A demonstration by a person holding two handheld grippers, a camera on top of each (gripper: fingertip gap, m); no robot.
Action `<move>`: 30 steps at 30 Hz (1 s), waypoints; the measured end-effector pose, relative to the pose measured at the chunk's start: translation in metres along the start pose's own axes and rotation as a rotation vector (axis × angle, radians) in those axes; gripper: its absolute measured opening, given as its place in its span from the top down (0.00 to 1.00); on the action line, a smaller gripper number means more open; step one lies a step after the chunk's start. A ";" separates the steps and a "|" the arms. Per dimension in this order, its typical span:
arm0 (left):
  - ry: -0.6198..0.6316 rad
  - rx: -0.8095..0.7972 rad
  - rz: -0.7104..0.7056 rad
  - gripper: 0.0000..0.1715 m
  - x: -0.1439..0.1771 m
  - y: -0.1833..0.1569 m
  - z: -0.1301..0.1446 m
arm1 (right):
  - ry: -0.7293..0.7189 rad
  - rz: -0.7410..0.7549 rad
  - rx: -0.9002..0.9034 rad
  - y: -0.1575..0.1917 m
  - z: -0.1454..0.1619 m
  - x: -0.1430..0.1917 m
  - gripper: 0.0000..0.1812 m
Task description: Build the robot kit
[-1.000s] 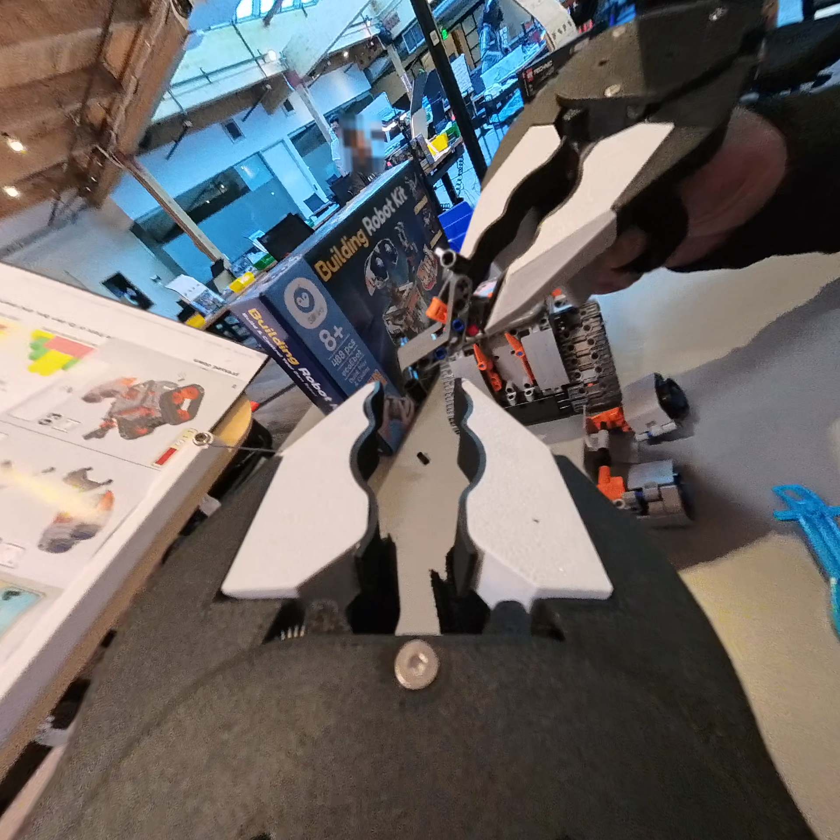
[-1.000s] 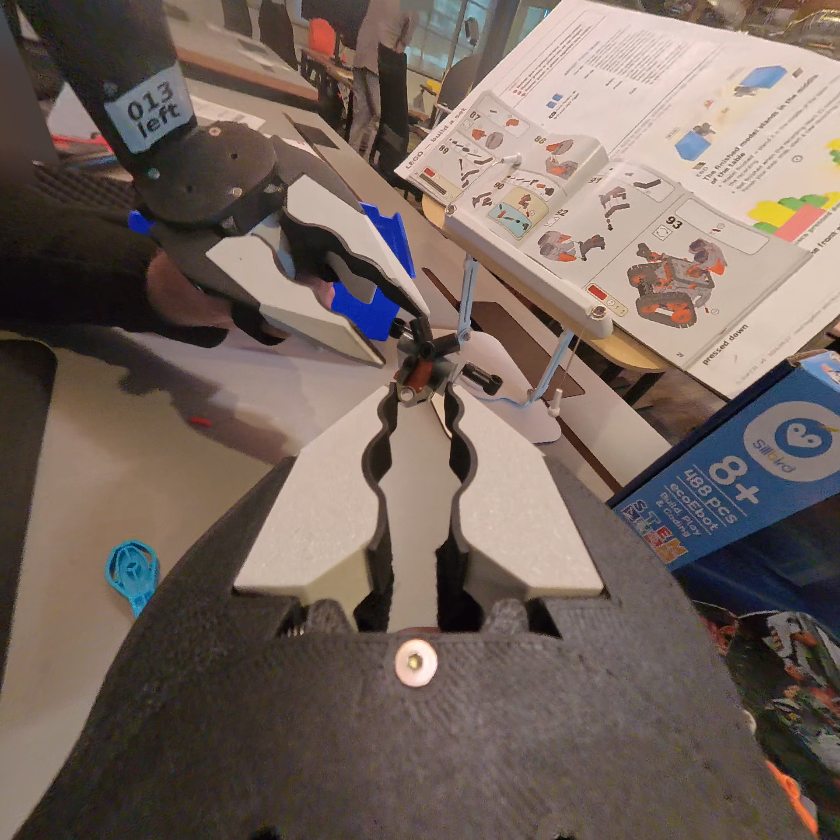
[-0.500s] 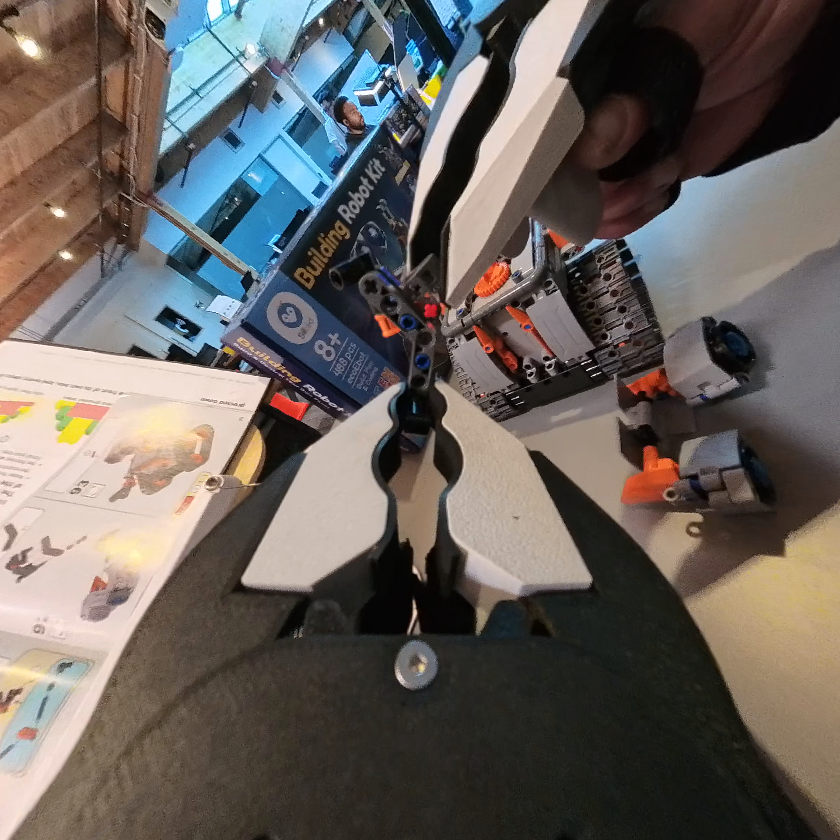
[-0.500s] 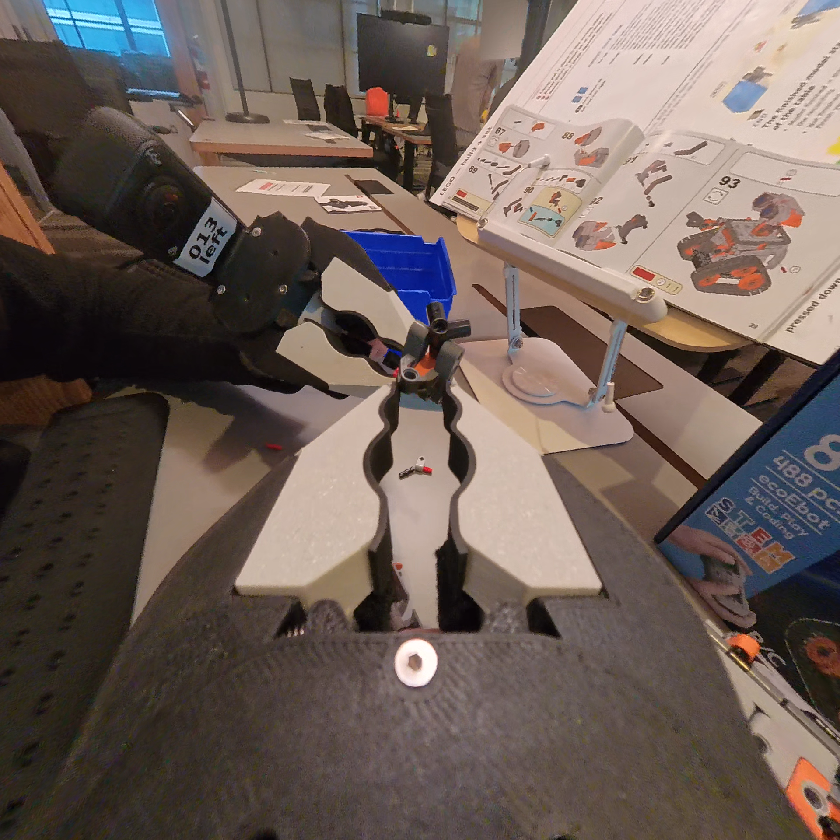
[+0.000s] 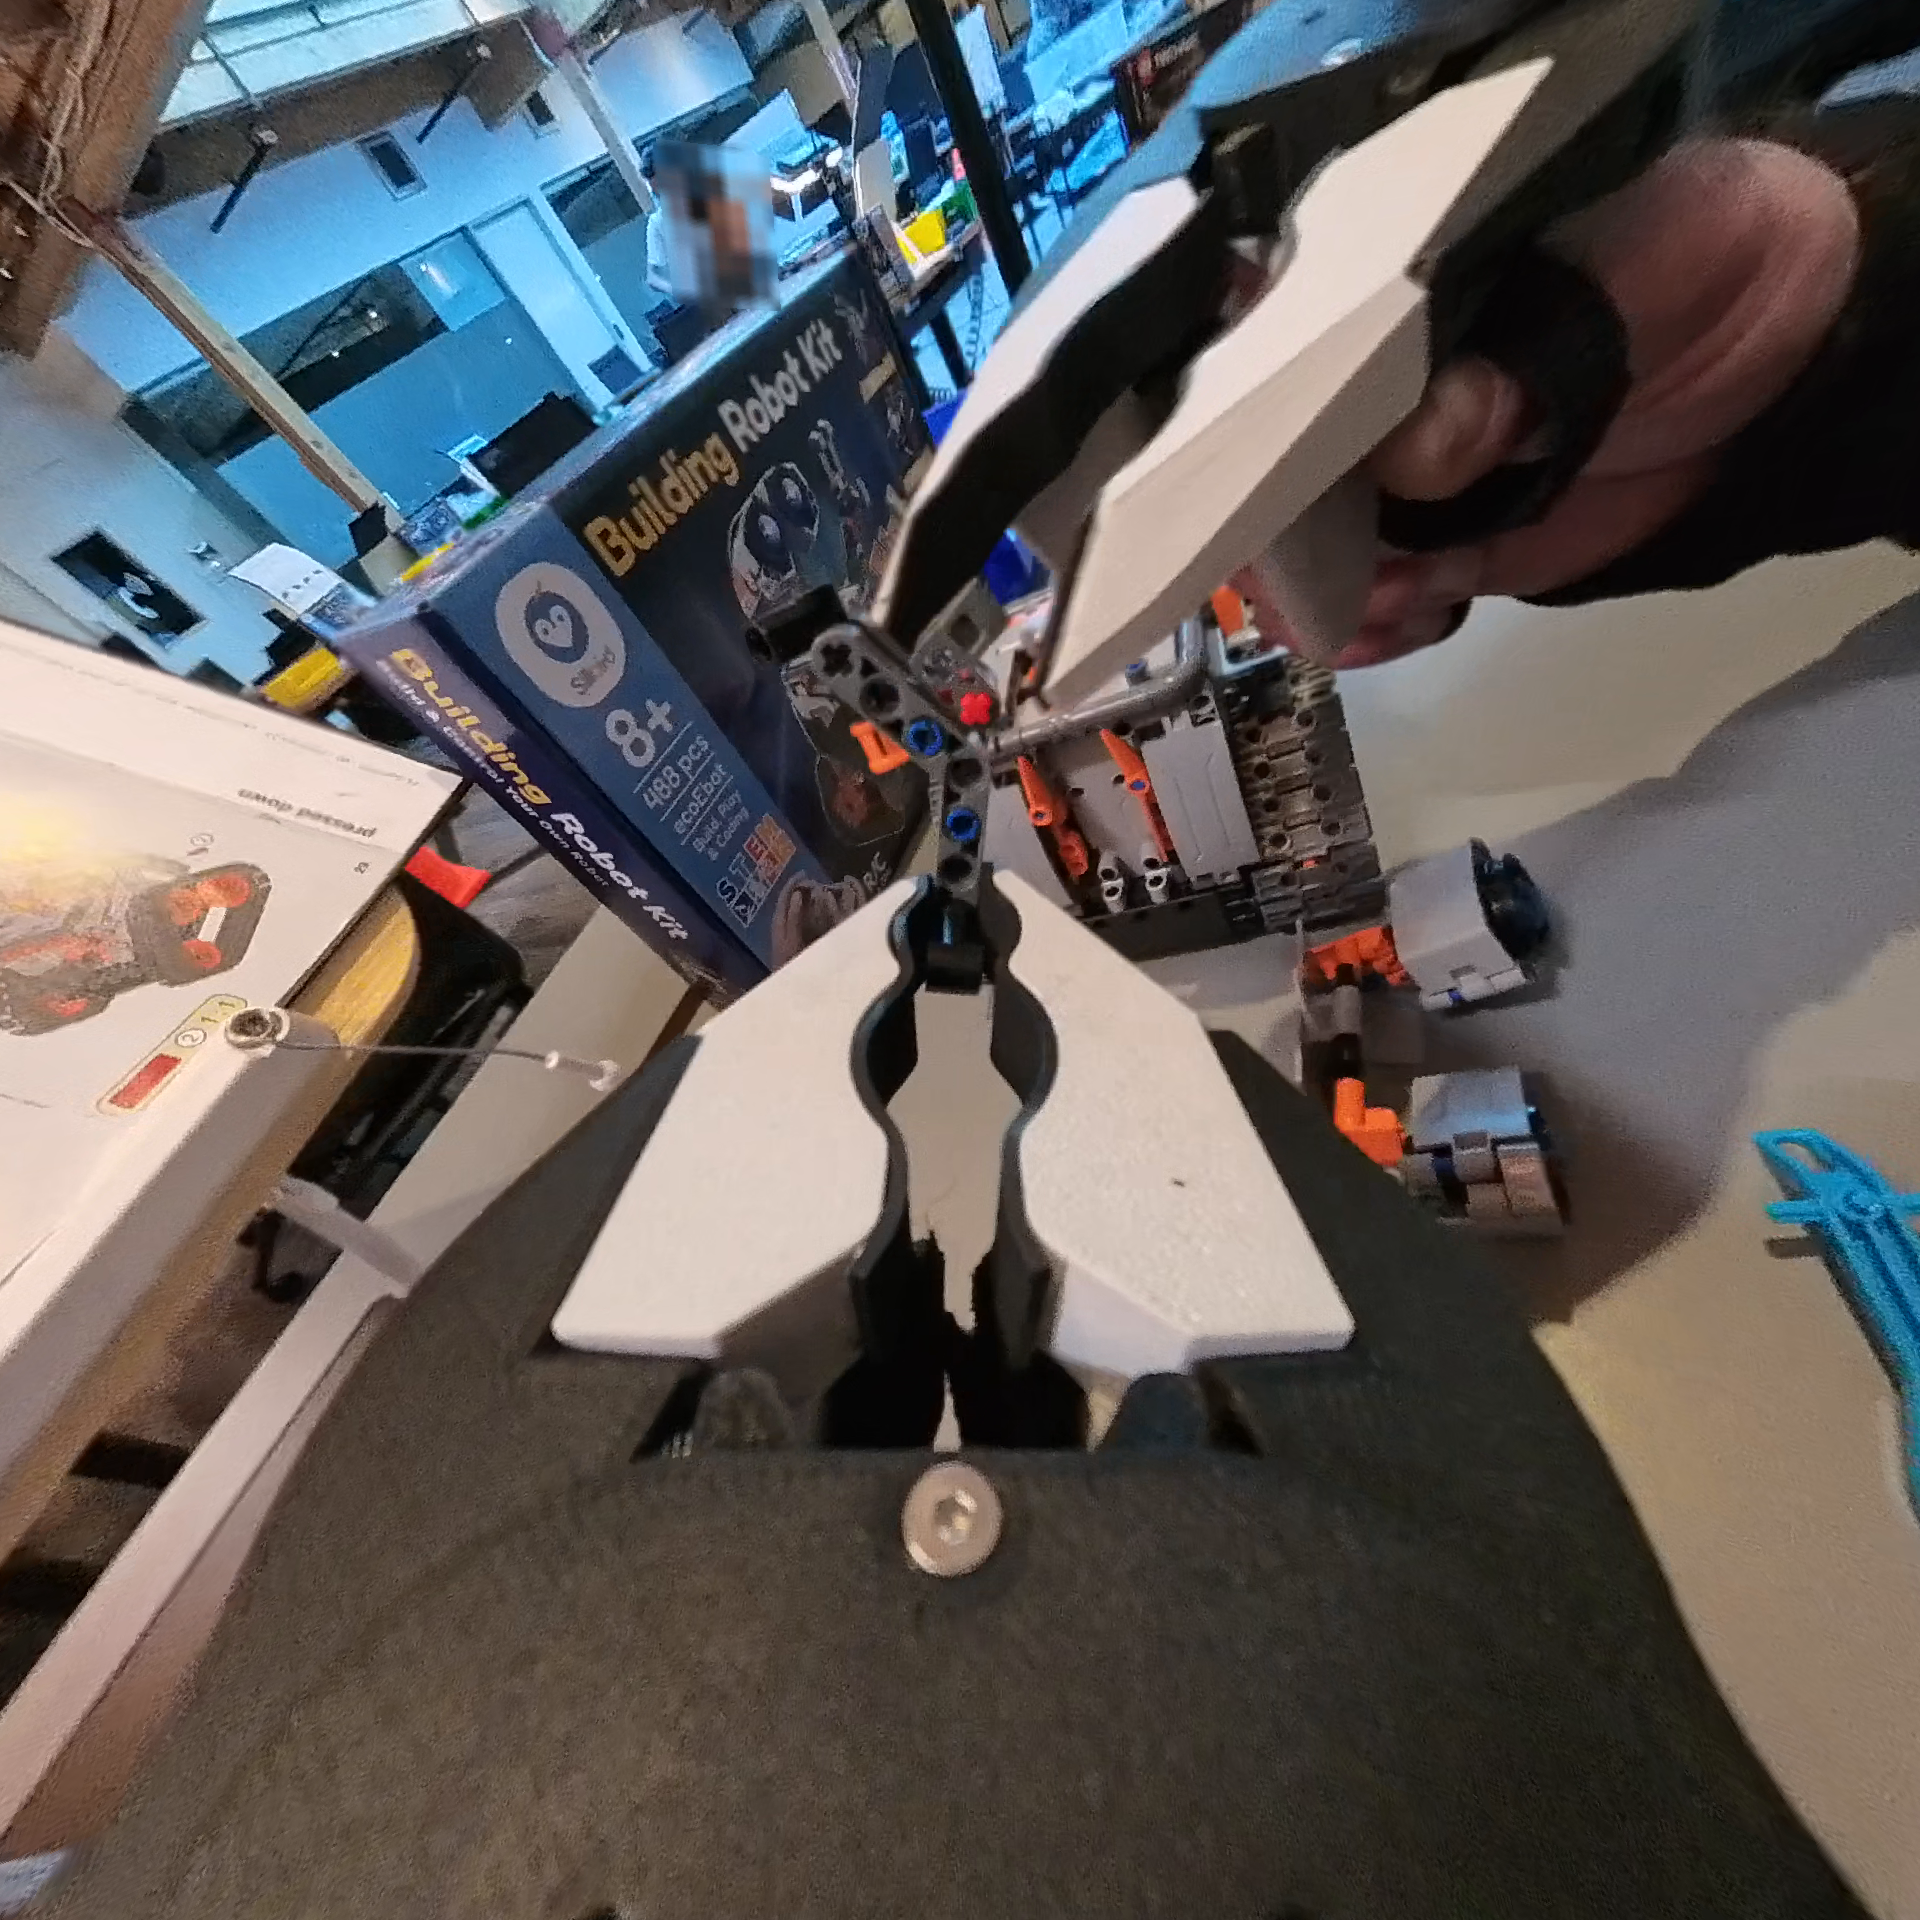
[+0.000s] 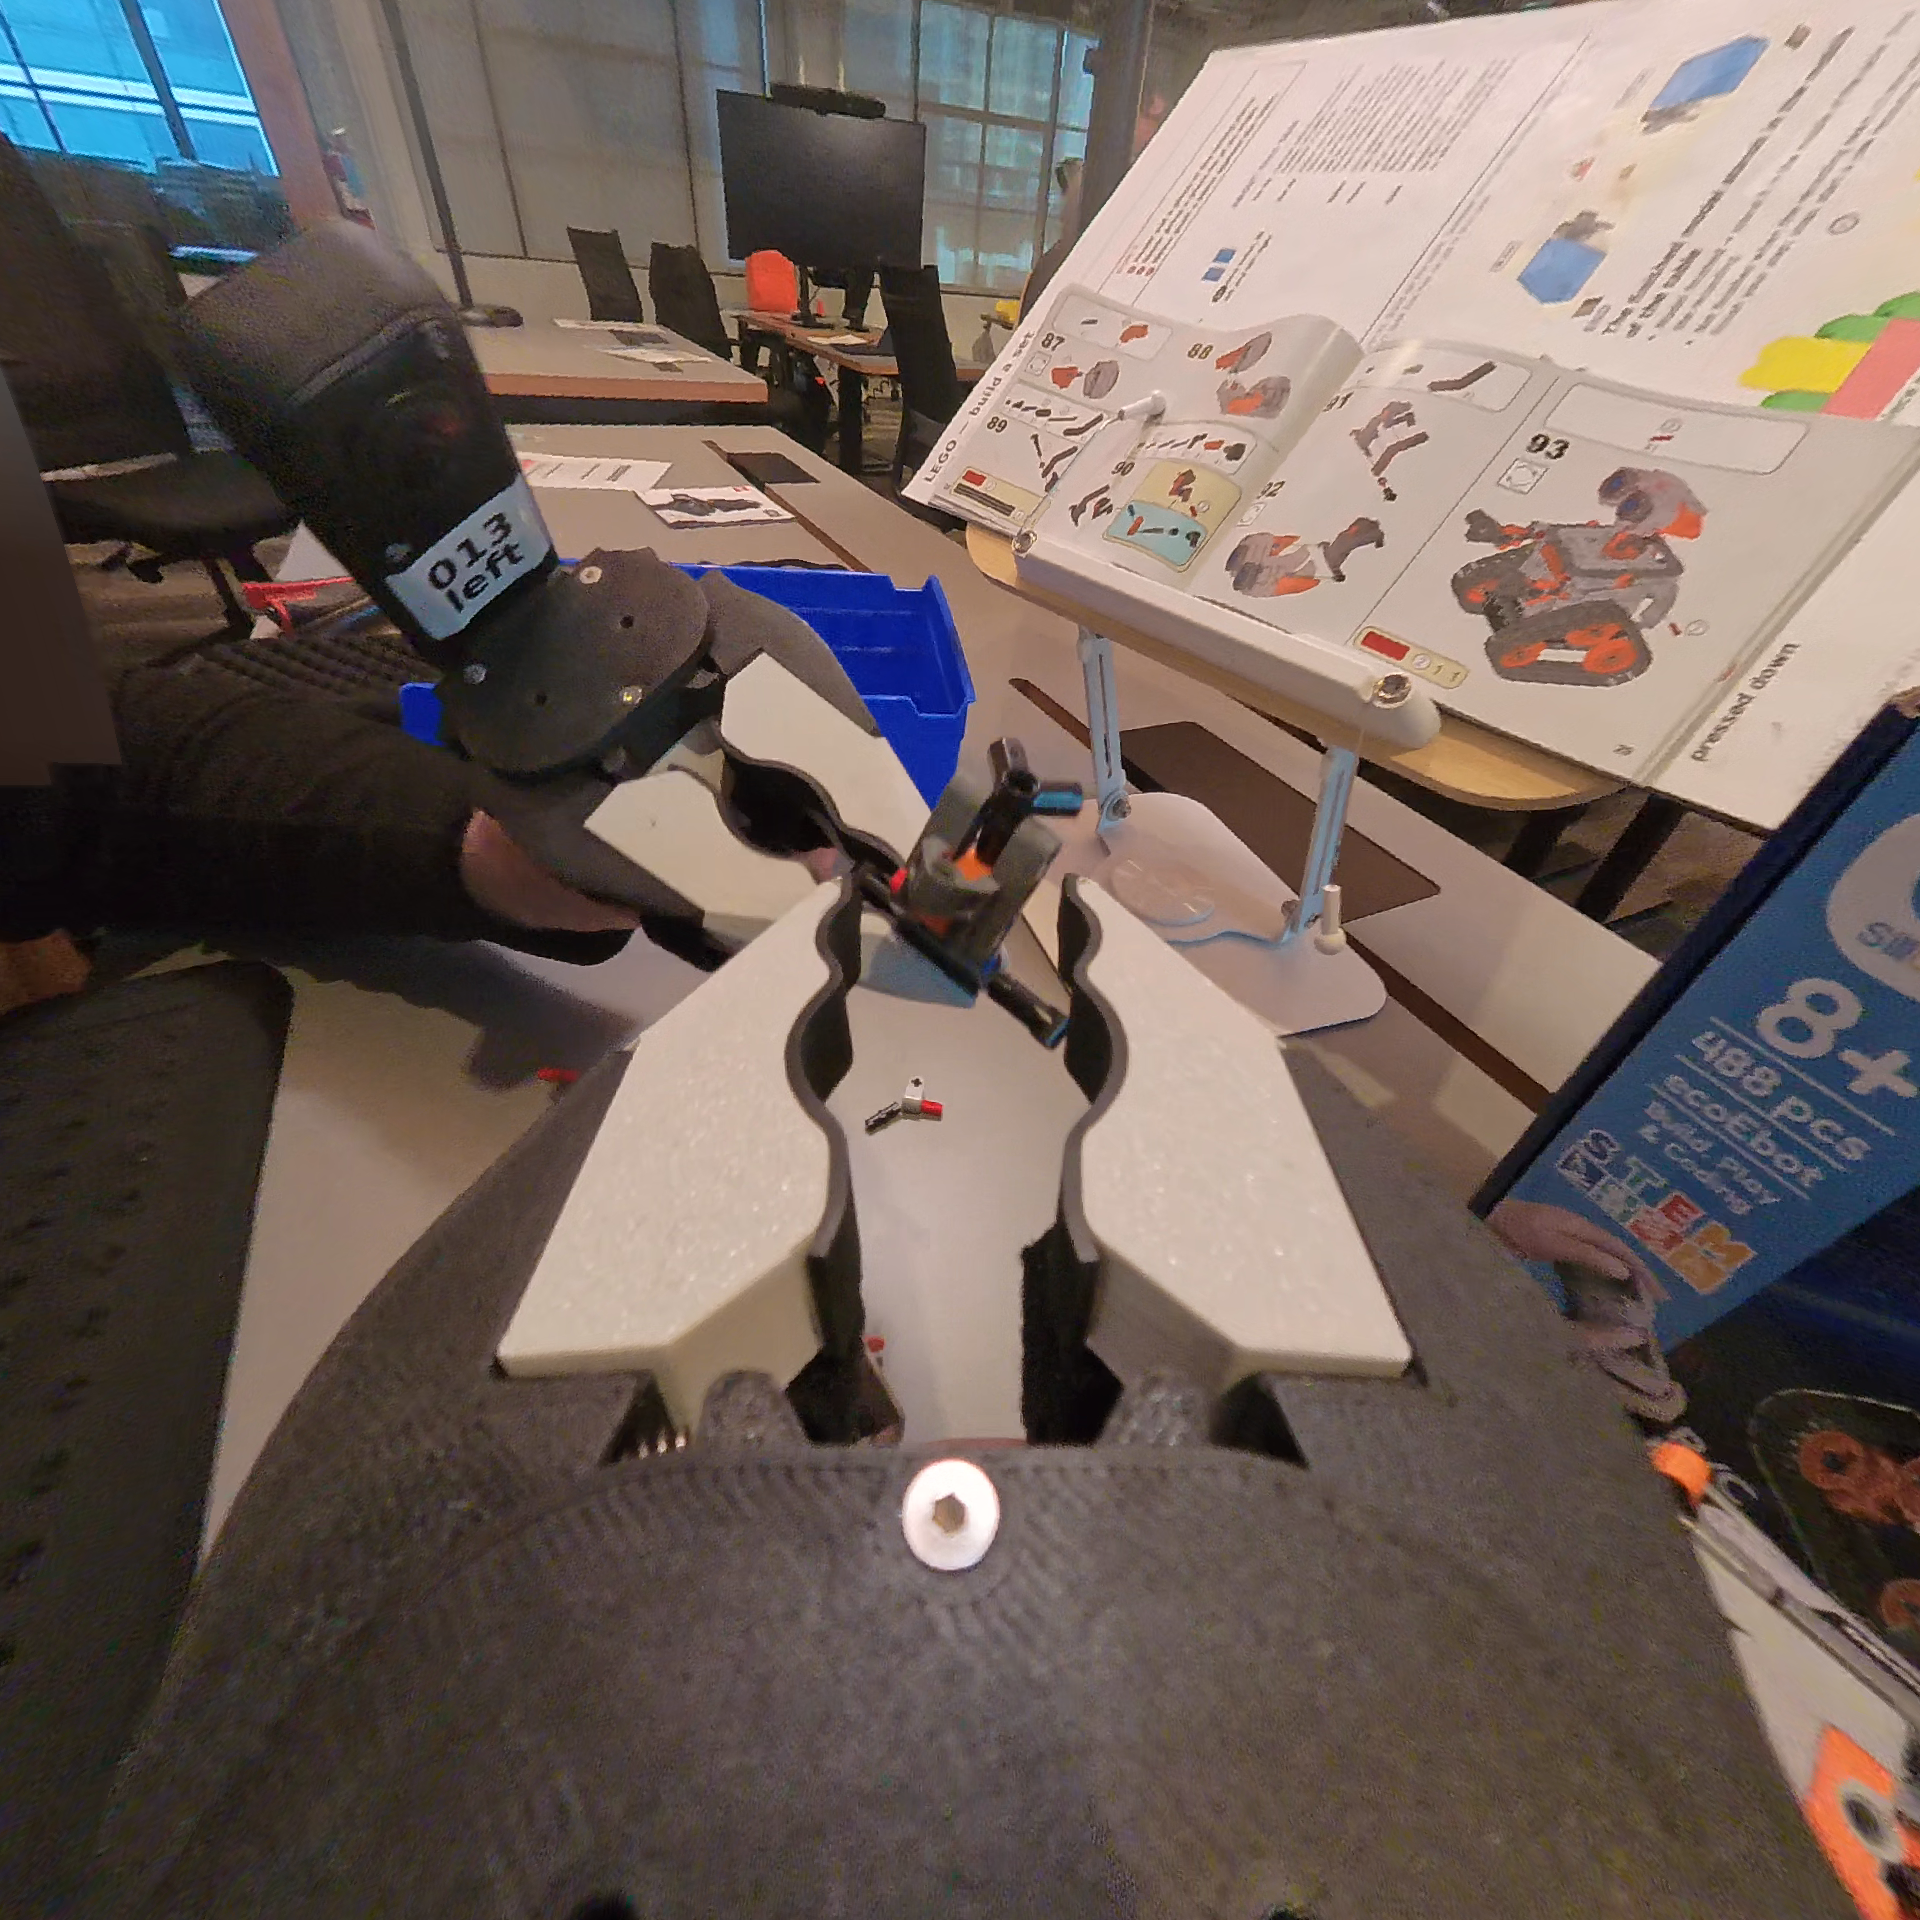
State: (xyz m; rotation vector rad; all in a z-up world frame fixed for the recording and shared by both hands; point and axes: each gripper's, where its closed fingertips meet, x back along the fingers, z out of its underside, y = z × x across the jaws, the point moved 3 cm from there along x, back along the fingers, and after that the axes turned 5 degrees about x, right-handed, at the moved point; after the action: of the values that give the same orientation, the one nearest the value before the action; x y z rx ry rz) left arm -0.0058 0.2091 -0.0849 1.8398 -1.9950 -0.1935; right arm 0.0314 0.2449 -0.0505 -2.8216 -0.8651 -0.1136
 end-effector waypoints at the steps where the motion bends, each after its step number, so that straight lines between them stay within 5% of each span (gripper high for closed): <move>1: 0.010 -0.028 0.000 0.97 -0.001 -0.004 0.000 | 0.001 -0.005 -0.009 0.001 0.001 -0.002 0.80; 30: 0.035 -0.068 0.020 0.85 -0.009 -0.015 0.016 | -0.014 -0.062 -0.076 -0.007 0.013 0.002 0.86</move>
State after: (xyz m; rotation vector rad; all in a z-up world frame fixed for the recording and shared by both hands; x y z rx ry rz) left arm 0.0018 0.2137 -0.1065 1.7681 -1.9583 -0.2184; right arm 0.0297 0.2543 -0.0619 -2.8688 -0.9722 -0.1379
